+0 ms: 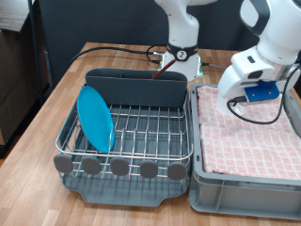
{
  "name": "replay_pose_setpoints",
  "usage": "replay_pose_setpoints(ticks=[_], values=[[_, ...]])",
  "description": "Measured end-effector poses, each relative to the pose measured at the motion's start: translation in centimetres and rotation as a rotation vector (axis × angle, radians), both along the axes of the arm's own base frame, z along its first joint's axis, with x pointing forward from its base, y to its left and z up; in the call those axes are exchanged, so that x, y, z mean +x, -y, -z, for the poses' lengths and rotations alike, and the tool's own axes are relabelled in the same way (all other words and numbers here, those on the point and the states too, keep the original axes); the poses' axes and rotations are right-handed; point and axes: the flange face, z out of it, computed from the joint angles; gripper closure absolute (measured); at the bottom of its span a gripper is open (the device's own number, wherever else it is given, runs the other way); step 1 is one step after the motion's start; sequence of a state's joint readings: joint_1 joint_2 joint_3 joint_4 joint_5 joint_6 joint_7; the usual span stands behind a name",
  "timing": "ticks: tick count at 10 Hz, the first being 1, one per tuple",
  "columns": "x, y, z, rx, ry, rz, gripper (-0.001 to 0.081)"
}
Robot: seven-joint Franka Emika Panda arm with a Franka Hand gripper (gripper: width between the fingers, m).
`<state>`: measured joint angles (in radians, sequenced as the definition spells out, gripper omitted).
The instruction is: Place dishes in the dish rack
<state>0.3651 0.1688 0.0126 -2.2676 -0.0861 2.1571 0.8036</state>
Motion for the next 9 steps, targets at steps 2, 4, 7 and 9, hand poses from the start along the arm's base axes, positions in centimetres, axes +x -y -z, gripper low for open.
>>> replay_pose_setpoints(ticks=[2,4,7,9], values=[[-0.4,0.2,0.9,0.002,0.002,-0.006,0.0003],[-0.9,0.4,1.6,0.005,0.009,-0.012,0.0003],[-1.6,0.7,2.5,0.008,0.011,-0.020,0.0117],[-1.8,0.8,2.6,0.011,0.003,-0.017,0.0430]])
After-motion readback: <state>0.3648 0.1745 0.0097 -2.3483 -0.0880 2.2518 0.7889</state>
